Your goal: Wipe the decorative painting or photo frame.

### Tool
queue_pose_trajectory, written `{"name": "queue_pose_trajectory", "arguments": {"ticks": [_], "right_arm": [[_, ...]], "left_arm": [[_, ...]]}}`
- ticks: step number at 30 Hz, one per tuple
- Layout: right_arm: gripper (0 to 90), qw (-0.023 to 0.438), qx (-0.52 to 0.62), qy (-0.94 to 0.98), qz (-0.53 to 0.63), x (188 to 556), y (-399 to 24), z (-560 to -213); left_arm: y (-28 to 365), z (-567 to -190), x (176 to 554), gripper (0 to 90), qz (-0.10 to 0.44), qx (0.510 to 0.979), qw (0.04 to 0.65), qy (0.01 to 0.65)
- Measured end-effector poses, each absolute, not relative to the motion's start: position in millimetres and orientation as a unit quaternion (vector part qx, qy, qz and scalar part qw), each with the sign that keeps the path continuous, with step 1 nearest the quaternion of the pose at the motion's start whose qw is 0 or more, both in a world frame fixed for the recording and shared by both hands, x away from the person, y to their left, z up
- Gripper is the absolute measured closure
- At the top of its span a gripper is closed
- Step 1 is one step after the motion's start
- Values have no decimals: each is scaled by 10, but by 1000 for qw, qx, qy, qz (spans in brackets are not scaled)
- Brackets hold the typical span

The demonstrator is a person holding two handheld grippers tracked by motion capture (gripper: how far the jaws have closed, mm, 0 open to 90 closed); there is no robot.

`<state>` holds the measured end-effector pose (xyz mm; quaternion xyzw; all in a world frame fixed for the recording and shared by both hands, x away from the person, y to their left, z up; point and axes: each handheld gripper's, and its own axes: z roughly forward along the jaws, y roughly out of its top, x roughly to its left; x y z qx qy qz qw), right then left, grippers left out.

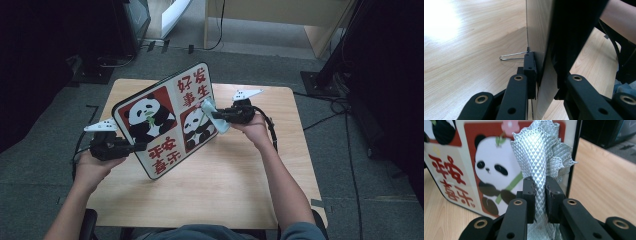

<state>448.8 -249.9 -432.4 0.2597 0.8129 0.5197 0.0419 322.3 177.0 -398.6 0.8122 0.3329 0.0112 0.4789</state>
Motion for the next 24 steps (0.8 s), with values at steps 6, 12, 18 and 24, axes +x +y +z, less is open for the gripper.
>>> {"name": "queue_pose_trajectory", "arguments": {"ticks": [6, 12, 18, 24], "right_arm": [[811, 44, 263, 815, 515, 4446, -2496, -4415], [810, 38, 272, 819, 504, 4426, -2517, -4543], [810, 35, 276, 824, 493, 4409, -2530, -4675], [810, 28, 284, 827, 484, 4375, -2542, -4830]], "left_arm": [[1769, -3986, 3217, 785, 9, 811, 479, 335], [1772, -3990, 3210, 782, 7, 810, 481, 335], [1773, -3988, 3209, 780, 4, 811, 480, 335], [1775, -3991, 3211, 779, 3, 810, 482, 335]]}}
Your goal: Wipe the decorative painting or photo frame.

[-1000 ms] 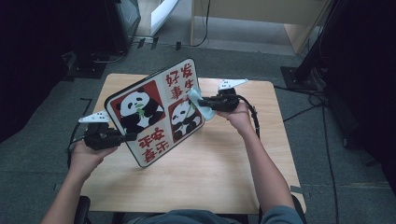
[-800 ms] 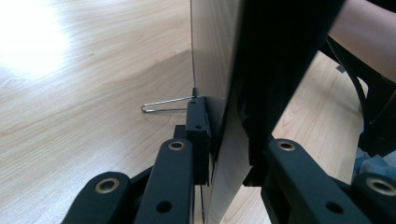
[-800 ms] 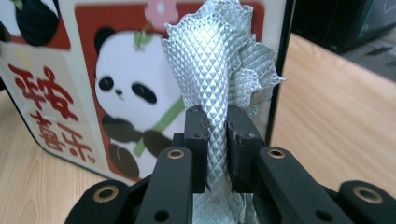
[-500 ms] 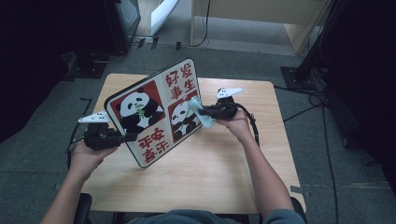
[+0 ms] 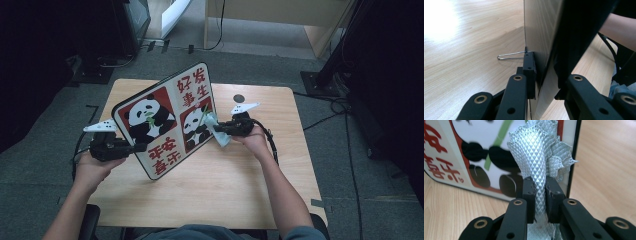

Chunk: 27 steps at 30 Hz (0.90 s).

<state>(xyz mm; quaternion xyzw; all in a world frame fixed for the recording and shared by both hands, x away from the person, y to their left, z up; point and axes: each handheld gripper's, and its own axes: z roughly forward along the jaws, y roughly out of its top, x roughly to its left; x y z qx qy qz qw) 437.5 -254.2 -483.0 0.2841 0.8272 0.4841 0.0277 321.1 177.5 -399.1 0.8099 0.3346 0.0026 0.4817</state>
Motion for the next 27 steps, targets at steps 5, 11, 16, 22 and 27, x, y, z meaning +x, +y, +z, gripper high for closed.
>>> {"name": "queue_pose_trajectory", "arguments": {"ticks": [5, 11, 16, 22, 27], "right_arm": [[810, 18, 286, 834, 471, 4370, -2538, -4927], [812, 14, 287, 834, 472, 4356, -2558, -4931], [813, 20, 283, 823, 491, 4330, -2608, -4787], [814, 32, 291, 800, 524, 4285, -2604, -4469], [814, 42, 286, 798, 528, 4270, -2543, -4208]], "left_arm": [[1776, -3992, 3210, 776, 2, 810, 482, 334], [1772, -3989, 3207, 780, 2, 808, 481, 340], [1772, -3989, 3209, 786, 3, 807, 480, 344], [1775, -3991, 3215, 787, 5, 807, 480, 344], [1776, -3994, 3216, 789, 3, 806, 481, 345]]}}
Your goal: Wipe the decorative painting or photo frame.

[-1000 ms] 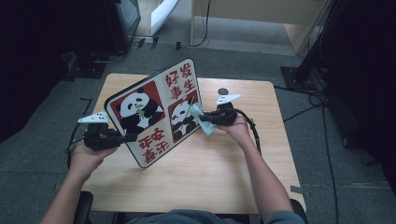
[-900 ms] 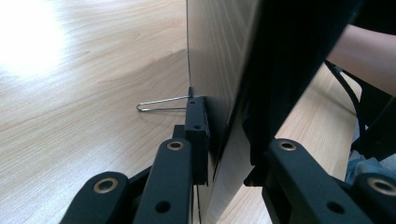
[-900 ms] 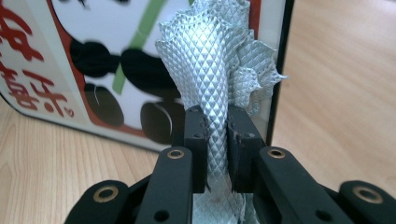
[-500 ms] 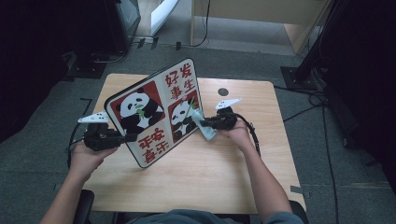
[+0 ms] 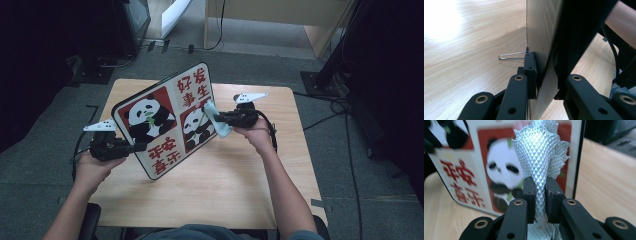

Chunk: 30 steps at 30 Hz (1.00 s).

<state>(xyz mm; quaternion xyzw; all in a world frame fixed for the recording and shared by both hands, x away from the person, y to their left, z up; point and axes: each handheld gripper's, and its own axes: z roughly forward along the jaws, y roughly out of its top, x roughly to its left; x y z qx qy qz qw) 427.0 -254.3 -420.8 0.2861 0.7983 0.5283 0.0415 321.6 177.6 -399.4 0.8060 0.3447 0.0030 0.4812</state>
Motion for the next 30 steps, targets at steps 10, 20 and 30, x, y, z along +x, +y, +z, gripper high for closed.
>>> {"name": "queue_pose_trajectory", "arguments": {"ticks": [10, 20, 30], "right_arm": [[814, 70, 270, 777, 564, 4259, -2405, -3589], [812, 117, 230, 792, 554, 4413, -2092, -3009], [812, 124, 225, 807, 532, 4500, -1902, -2931]], "left_arm": [[1779, -3996, 3220, 789, 2, 805, 482, 346], [1784, -4000, 3225, 789, 0, 806, 482, 344], [1793, -4003, 3242, 787, -8, 805, 484, 342]]}}
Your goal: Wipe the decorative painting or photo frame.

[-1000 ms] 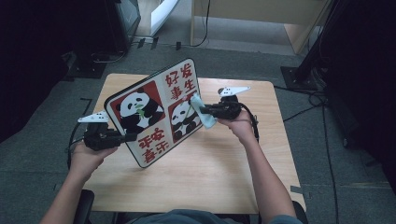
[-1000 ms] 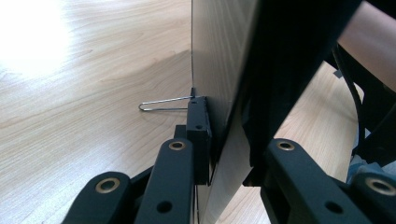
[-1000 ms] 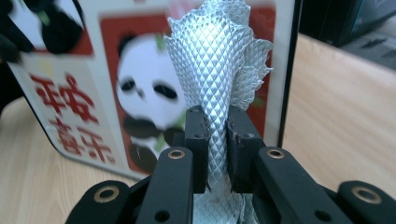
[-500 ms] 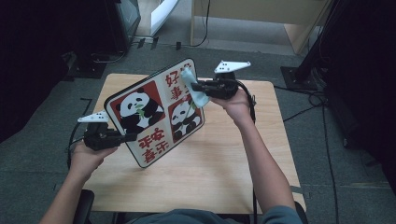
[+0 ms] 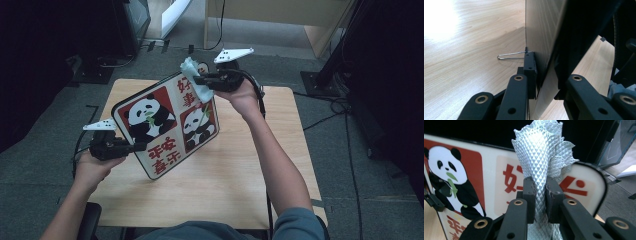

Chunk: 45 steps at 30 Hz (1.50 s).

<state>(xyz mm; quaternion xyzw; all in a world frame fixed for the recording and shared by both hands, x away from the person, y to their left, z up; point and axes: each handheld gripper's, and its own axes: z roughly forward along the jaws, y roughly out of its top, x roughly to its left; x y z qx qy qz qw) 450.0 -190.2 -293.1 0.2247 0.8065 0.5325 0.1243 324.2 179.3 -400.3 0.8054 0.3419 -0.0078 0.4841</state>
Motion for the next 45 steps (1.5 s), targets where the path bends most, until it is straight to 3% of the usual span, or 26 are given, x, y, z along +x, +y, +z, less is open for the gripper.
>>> {"name": "queue_pose_trajectory", "arguments": {"ticks": [45], "right_arm": [[811, 76, 246, 816, 518, 4382, -2000, -3741]], "left_arm": [[1798, -4009, 3251, 776, -18, 805, 487, 339]]}}
